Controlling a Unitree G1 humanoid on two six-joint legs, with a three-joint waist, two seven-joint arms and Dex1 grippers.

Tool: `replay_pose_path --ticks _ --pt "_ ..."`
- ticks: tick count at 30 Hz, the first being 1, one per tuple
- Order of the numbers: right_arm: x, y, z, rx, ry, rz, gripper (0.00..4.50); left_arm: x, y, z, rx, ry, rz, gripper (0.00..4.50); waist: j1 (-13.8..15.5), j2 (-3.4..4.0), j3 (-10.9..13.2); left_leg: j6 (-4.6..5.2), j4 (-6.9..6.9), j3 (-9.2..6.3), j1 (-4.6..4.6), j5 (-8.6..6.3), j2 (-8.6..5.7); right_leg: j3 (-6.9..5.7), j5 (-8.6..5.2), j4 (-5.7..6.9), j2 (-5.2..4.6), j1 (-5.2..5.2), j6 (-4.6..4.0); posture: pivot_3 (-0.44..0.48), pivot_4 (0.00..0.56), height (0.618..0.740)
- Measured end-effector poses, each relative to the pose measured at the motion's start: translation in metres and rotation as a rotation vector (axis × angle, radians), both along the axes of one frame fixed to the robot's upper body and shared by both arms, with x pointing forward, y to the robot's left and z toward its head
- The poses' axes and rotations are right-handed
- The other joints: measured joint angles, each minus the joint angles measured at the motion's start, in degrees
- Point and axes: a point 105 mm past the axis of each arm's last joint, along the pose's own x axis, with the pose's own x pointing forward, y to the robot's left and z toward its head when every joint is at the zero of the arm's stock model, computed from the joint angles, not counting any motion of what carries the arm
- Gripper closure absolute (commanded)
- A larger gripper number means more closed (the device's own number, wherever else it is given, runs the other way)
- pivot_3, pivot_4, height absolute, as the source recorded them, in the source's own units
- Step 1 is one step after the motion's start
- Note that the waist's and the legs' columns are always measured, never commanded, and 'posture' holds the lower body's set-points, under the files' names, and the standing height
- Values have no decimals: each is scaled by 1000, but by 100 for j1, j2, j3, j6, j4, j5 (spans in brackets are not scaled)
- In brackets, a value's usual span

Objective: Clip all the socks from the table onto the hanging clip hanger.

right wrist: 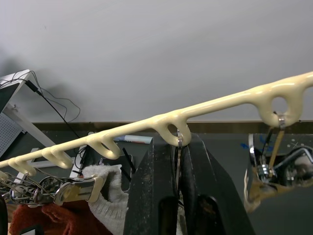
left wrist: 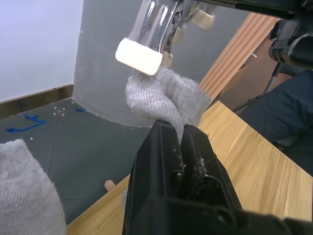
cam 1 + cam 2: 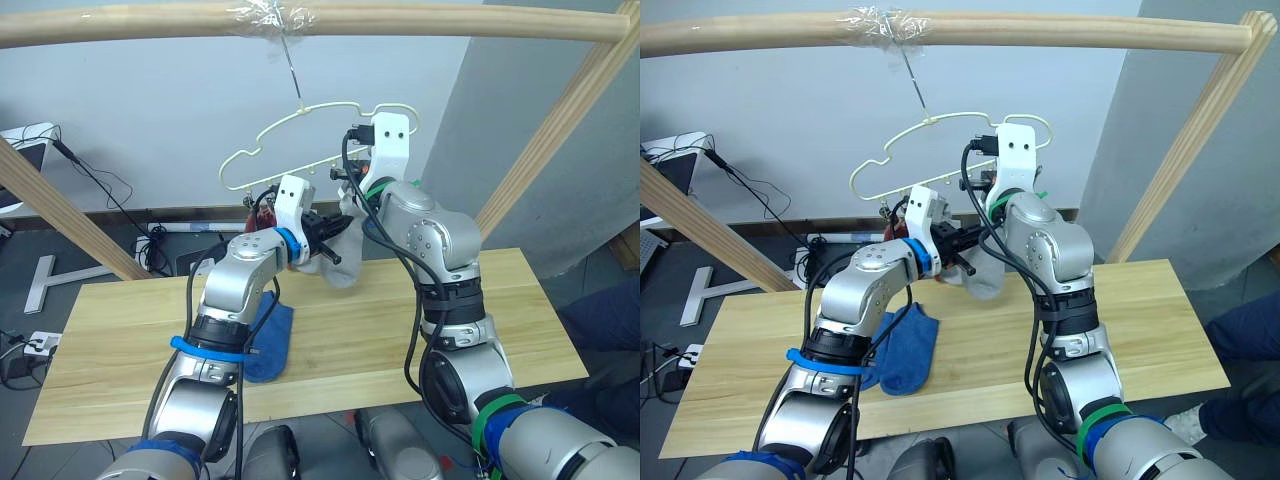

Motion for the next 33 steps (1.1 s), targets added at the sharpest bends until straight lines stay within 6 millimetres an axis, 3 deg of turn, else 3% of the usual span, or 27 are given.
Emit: replay_pose_path --ticks 14,18,21,28,29,33 --pt "0 -1 0 0 1 -6 4500 1 -2 7 -10 -15 -7 4469 1 0 0 0 0 0 0 0 0 0 0 0 0 0 0 -285 209 740" --pt "0 -1 0 1 0 -5 3338 1 -2 7 -10 -15 -6 4500 1 0 0 0 0 0 0 0 0 0 0 0 0 0 0 -285 209 740" --pt "0 -1 1 1 -2 -8 2147 1 -2 7 -10 -15 -6 4500 0 0 0 0 0 0 0 0 0 0 0 0 0 0 0 -286 209 740" --pt "0 -1 1 1 -2 -6 2147 1 -2 7 -12 -13 -7 4500 0 0 0 0 0 0 0 0 0 0 0 0 0 0 0 -289 210 740" --pt "-1 -1 1 0 0 -4 2115 1 -2 7 -18 -8 -10 3920 0 0 0 0 0 0 0 0 0 0 0 0 0 0 0 -289 209 740" --pt "-3 0 4 1 -3 11 2115 0 -3 5 -35 23 -20 2796 0 0 0 0 0 -1 0 0 0 0 0 0 0 0 0 -290 209 740"
